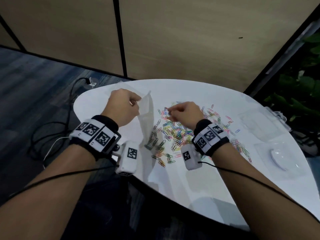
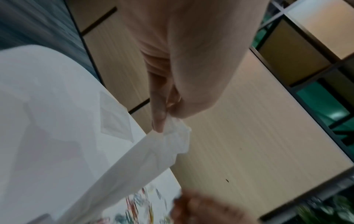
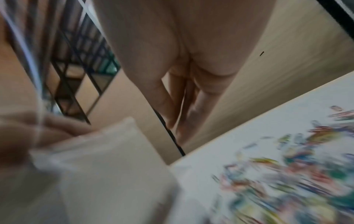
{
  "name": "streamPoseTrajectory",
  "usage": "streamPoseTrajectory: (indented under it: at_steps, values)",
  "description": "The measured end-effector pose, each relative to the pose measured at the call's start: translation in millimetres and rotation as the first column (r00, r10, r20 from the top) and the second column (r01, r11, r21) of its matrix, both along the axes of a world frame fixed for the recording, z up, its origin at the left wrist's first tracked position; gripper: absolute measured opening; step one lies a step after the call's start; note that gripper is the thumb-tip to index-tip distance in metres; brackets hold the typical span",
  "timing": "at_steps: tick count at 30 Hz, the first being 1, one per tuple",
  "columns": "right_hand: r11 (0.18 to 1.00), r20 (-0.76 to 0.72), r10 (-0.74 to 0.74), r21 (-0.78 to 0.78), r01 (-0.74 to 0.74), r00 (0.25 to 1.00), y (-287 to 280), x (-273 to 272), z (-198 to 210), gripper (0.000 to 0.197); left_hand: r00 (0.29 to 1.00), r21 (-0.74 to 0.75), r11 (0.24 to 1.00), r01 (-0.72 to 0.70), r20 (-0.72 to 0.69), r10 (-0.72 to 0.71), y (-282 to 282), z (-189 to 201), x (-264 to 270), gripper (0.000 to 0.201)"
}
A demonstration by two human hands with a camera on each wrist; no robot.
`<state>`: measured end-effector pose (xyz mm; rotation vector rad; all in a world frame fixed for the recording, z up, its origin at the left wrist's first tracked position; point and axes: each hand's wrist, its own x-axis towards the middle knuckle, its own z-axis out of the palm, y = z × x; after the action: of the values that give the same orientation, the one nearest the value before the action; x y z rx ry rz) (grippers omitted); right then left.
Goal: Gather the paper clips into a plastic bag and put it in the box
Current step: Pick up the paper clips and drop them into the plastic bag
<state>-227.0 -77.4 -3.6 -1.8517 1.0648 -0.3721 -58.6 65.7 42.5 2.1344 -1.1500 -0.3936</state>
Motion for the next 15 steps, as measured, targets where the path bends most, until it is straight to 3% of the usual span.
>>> streamPoseTrajectory:
  at_steps: [2,4,6,9,12,15]
  values:
    - [0.968,-0.303,0.175,-0.119,-0.22,0.937,4,13,-31,0.025,0.999,0.0,0.999,-0.045,-0.003,0.045,12,0,14,0.027]
    - [0.896,-0.472,0.315,-0.138,-0.422,0.823,17,29,-56,0.037,0.998,0.022,0.998,-0.063,0.009,0.063,20,-6,24,0.028]
    - [0.805,-0.56,0.441,-0.099,-0.585,0.702,32,43,-77,0.042,0.998,0.068,0.996,-0.062,0.024,0.061,22,-16,31,0.03]
    - [0.574,-0.651,0.556,-0.15,-0.805,0.518,49,44,-100,0.038,0.998,0.126,0.991,-0.053,0.024,0.05,18,-25,35,0.031]
    - [0.334,-0.678,0.574,-0.317,-0.887,0.459,59,22,-114,0.038,1.0,0.149,0.989,-0.023,0.017,0.021,11,-25,30,0.032]
    - [0.224,-0.733,0.529,-0.364,-0.904,0.427,62,0,-128,0.046,1.0,0.173,0.985,0.023,-0.002,-0.023,6,-23,21,0.033]
